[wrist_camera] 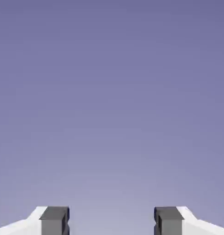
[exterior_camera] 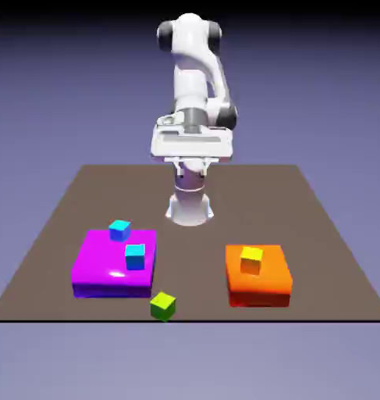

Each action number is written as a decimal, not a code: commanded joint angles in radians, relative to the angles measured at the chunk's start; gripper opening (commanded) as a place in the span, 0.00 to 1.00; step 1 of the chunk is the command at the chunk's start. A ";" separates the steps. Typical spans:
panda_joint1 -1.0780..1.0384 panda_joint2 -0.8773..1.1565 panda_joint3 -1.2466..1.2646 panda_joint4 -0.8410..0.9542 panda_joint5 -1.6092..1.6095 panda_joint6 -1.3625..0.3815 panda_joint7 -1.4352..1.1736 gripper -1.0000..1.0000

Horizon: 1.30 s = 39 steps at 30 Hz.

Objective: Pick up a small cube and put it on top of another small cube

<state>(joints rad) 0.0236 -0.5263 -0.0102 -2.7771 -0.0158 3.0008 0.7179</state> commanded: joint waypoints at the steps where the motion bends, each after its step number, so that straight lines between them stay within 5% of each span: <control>1: 0.010 0.036 -0.009 0.027 -0.013 -0.030 -0.019 0.50; 31: 0.299 1.124 -0.263 0.846 -0.405 -0.930 -0.595 0.50; 37: 0.266 1.229 -0.276 0.817 -0.430 -0.799 -0.573 0.50; 38: 0.266 1.229 -0.276 0.817 -0.430 -0.799 -0.573 0.00; 39: 0.266 1.229 -0.276 0.817 -0.430 -0.799 -0.573 0.00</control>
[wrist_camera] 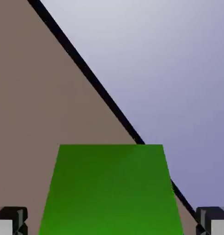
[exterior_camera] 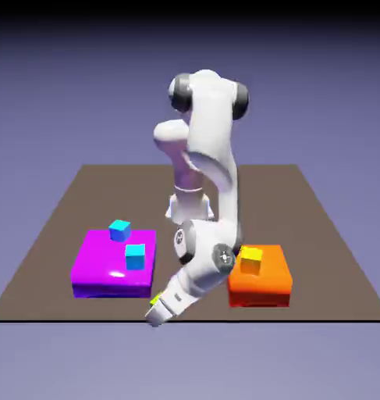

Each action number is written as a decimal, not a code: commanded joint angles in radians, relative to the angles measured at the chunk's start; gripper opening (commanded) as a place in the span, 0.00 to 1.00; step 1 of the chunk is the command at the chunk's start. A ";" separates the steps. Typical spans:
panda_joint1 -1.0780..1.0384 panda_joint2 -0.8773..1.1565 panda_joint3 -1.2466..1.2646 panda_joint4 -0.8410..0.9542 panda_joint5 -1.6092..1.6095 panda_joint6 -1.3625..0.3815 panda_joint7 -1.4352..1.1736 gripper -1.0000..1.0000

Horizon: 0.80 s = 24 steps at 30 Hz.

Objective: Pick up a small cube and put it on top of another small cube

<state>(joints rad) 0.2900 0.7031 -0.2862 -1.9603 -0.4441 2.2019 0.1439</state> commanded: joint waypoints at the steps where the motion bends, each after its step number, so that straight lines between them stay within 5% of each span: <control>1: 0.011 -0.030 0.003 0.011 0.005 -0.043 -0.007 0.00; 13: -0.118 -0.398 -0.111 0.009 0.264 -0.563 0.215 0.00; 19: -0.133 -0.375 -0.116 -0.137 0.258 -0.395 0.227 0.00; 20: -0.133 -0.375 -0.116 -0.137 0.258 -0.395 0.227 1.00; 24: -0.122 -0.392 -0.112 -0.028 0.263 -0.521 0.218 1.00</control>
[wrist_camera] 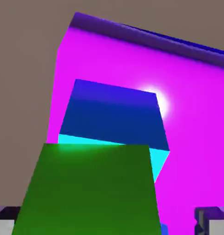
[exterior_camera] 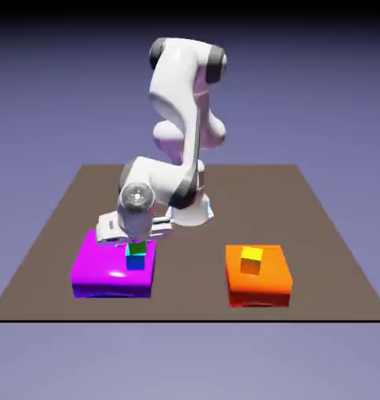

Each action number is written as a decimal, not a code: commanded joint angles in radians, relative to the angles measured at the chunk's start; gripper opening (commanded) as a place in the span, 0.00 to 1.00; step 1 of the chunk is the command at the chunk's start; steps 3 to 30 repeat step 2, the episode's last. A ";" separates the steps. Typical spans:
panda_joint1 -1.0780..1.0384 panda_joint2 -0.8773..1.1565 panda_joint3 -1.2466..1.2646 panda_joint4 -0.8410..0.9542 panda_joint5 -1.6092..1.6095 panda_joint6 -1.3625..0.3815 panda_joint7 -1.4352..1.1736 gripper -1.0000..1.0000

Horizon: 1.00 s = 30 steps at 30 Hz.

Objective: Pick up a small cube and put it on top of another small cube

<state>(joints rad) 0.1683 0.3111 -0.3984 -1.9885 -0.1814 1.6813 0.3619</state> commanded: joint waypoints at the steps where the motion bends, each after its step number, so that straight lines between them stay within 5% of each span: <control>1: 0.004 -0.006 0.001 0.036 0.002 -0.042 -0.003 1.00; 30: 0.004 -0.006 0.001 0.037 0.002 -0.043 -0.003 1.00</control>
